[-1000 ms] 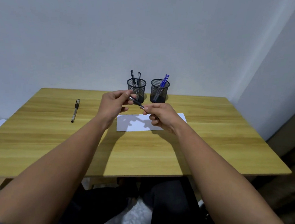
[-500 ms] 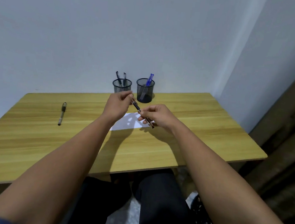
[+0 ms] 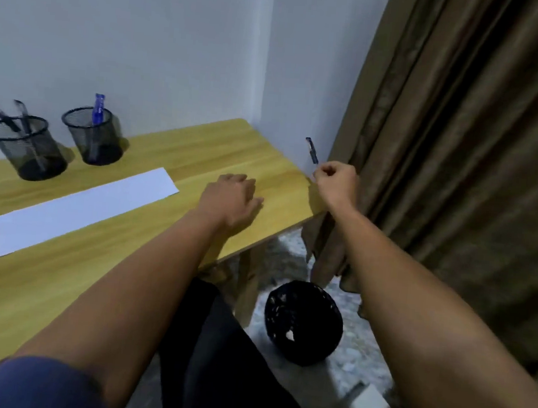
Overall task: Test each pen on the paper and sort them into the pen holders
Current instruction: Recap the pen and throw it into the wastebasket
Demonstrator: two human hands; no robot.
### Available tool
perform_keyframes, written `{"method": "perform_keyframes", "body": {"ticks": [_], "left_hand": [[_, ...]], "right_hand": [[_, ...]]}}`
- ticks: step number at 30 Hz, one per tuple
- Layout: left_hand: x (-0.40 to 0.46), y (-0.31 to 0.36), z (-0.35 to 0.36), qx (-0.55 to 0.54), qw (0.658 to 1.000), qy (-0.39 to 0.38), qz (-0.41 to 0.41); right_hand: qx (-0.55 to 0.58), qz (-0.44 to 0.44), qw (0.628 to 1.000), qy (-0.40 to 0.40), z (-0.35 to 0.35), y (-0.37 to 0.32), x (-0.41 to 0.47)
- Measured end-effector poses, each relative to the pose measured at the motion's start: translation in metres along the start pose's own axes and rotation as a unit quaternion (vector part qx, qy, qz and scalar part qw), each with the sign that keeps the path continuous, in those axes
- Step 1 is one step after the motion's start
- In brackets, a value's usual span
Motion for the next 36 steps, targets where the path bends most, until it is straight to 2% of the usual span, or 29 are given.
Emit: {"method": "perform_keyframes", "body": {"ticks": [4, 10, 14, 19, 29, 32, 36], "left_hand": [[0.009, 0.008, 0.036, 0.051, 0.998, -0.043, -0.011], [0.013, 0.001, 0.045, 0.055, 0.998, 0.006, -0.012], [0.013, 0.000, 0.045, 0.050, 0.999, 0.016, -0.010], [0.014, -0.002, 0.046, 0.051, 0.998, 0.029, -0.017], [0.013, -0.001, 0.044, 0.049, 0.998, 0.026, -0.011], [0.012, 0.001, 0.042, 0.049, 0.999, 0.021, -0.011], [0.010, 0.004, 0.038, 0.054, 0.998, 0.001, -0.015]], "right_hand": [[-0.019, 0.078, 0.995, 0.056, -0.033, 0.079, 0.007], [-0.116, 0.203, 0.972, -0.014, -0.002, 0.211, -0.020], [-0.176, 0.243, 0.953, -0.040, 0.020, 0.258, -0.041], [-0.182, 0.255, 0.946, -0.083, 0.025, 0.264, -0.050], [-0.174, 0.246, 0.950, -0.087, 0.009, 0.237, -0.043], [-0.183, 0.223, 0.955, -0.068, -0.004, 0.209, -0.038], [-0.160, 0.171, 0.972, 0.009, -0.029, 0.155, -0.029]]}}
Point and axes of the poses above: each hand's wrist, its own x-axis towards the middle knuckle, its own z-axis out of the palm, y = z × x, the point moved 6 cm from there along x, towards the middle knuckle, and after that the axes turned 3 degrees about z, right-handed, at the moved point
